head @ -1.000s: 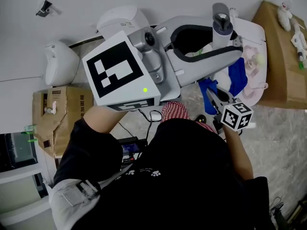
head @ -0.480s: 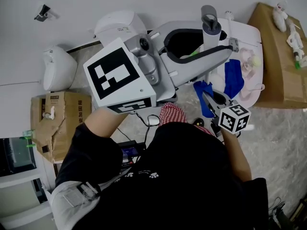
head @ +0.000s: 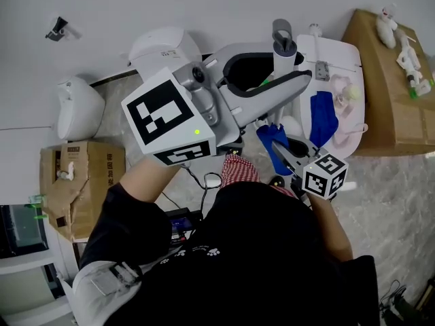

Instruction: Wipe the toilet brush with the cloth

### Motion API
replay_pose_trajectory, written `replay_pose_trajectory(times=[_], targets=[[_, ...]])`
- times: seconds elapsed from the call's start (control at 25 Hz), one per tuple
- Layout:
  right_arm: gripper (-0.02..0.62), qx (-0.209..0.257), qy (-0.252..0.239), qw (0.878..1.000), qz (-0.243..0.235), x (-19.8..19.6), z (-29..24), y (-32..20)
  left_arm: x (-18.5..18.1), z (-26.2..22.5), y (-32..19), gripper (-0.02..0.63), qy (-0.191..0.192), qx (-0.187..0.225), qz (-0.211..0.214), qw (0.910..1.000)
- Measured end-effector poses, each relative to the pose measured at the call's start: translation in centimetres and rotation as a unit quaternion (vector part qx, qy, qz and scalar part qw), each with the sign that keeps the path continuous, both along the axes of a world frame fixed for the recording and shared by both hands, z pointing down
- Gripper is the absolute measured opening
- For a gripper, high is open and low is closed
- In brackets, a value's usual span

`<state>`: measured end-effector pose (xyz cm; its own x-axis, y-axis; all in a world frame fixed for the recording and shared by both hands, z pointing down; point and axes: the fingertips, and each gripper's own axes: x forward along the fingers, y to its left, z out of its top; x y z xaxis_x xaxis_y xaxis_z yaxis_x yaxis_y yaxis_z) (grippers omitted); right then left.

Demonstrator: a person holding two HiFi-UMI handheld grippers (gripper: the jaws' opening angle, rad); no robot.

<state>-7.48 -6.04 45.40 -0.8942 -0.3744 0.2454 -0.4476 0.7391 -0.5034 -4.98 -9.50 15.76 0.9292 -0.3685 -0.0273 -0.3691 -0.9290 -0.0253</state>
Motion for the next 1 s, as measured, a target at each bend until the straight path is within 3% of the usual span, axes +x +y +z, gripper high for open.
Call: replay_pose_trajectory(times=[0.52,1.0], targets=[[0.063,0.039,-0.032,0.999,-0.014,-0.3,-3.1,0.6,-0.7,0.6,-0.5,0.089,-0.012,0.026,-0.043,0.9987],[0.063,0.078,-0.038,0.996,0.026,1.9,-5.8,-1.6,-0.6,1.5,-2.3,0.089,-0.011,0.025,-0.071,0.9971]])
